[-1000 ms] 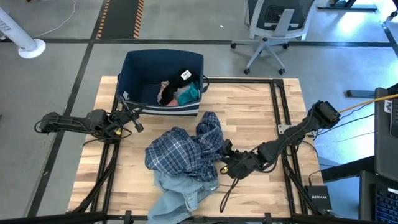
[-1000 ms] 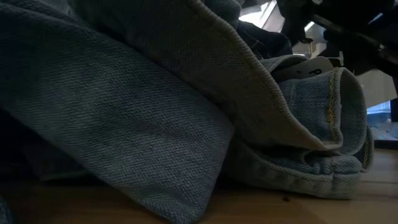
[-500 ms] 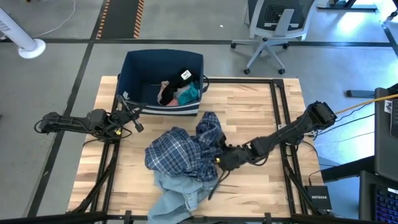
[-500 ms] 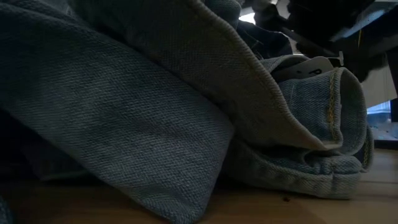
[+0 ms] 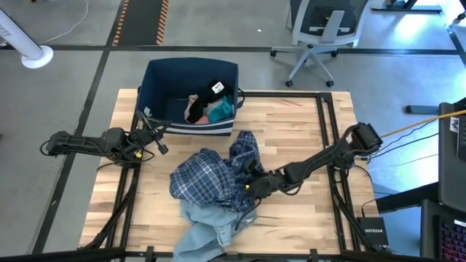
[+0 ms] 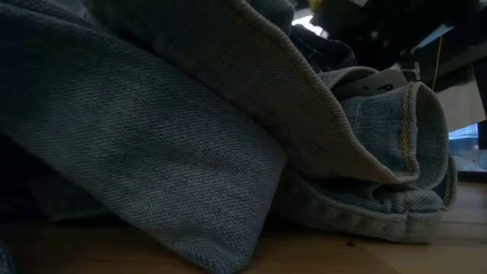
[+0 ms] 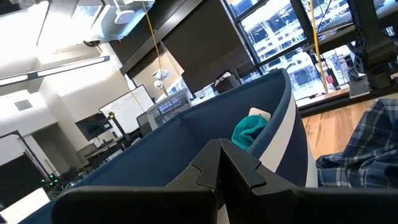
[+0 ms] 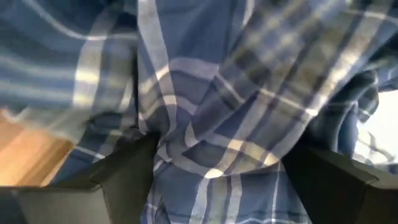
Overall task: Sort clothes
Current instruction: Put the blue shirt into the blue laundry bin
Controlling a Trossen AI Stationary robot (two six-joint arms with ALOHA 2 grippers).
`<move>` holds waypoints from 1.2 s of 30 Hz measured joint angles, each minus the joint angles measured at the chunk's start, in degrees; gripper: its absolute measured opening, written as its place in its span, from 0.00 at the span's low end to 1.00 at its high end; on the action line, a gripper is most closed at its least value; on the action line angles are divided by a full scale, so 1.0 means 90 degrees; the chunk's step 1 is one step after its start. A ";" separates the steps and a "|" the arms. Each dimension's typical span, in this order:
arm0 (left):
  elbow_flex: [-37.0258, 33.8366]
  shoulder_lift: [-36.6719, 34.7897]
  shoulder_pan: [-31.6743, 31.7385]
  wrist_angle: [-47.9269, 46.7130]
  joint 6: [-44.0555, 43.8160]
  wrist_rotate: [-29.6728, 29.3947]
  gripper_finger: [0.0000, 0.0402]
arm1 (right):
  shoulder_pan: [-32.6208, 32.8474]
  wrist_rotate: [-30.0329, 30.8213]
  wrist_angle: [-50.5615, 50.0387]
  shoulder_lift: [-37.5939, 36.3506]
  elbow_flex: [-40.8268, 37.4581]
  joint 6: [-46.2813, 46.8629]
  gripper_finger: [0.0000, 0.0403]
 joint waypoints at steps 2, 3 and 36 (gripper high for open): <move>0.0000 0.0000 -0.0002 -0.0002 0.0000 0.0000 0.00 | -0.0008 0.0119 0.0304 0.0137 0.0000 -0.0185 0.86; 0.0000 0.0000 0.0000 0.0001 0.0000 0.0000 0.00 | -0.0034 0.0172 0.0410 0.0168 0.0000 -0.0298 0.86; 0.0000 0.0000 -0.0001 0.0000 -0.0002 0.0002 0.00 | -0.0493 0.0317 0.0538 0.0475 0.0005 -0.0496 0.04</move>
